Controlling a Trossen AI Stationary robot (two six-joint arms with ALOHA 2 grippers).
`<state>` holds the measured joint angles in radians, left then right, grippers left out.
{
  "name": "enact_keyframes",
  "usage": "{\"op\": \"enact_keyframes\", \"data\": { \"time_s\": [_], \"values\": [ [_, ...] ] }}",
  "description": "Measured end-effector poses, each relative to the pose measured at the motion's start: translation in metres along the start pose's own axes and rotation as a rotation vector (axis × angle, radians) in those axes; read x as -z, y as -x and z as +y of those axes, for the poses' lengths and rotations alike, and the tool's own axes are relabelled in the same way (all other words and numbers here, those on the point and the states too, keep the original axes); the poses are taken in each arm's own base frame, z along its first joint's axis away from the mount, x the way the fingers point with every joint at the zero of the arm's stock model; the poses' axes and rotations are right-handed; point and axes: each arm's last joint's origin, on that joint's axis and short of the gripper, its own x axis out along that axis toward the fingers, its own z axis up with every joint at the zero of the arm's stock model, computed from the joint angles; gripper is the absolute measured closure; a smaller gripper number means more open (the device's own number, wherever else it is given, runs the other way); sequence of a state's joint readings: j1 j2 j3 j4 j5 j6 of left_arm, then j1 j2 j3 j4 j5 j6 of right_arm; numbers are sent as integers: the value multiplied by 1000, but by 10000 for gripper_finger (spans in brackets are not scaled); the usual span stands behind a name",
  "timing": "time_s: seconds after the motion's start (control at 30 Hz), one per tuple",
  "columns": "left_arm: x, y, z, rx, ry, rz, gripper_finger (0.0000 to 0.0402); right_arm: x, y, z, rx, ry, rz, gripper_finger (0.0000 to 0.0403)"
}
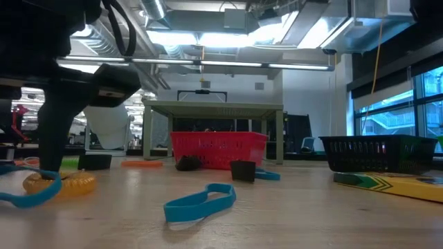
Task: Pick & Place Office Desk Supplies
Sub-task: Put the blue rubber band into the green bin
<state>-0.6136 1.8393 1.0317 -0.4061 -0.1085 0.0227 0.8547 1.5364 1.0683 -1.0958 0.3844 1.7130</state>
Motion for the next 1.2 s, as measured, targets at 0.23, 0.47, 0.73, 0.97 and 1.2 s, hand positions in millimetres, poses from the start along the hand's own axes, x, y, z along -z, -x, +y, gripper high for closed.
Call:
{"op": "enact_keyframes", "data": {
  "time_s": [0.23,0.47,0.73,0.97,1.2],
  "values": [
    [1,0,-1,21,5,9,344,0,0,3,-29,-11,-6,224],
    [1,4,-1,21,15,-4,389,0,0,5,-47,5,-14,224],
    [2,8,0,30,70,2,383,0,0,5,-47,5,-14,224],
    [1,9,-1,84,132,-2,383,0,0,5,-55,4,-22,224],
    [0,10,-1,83,153,-10,365,-1,0,7,-77,-4,-44,224]
  ]
}}
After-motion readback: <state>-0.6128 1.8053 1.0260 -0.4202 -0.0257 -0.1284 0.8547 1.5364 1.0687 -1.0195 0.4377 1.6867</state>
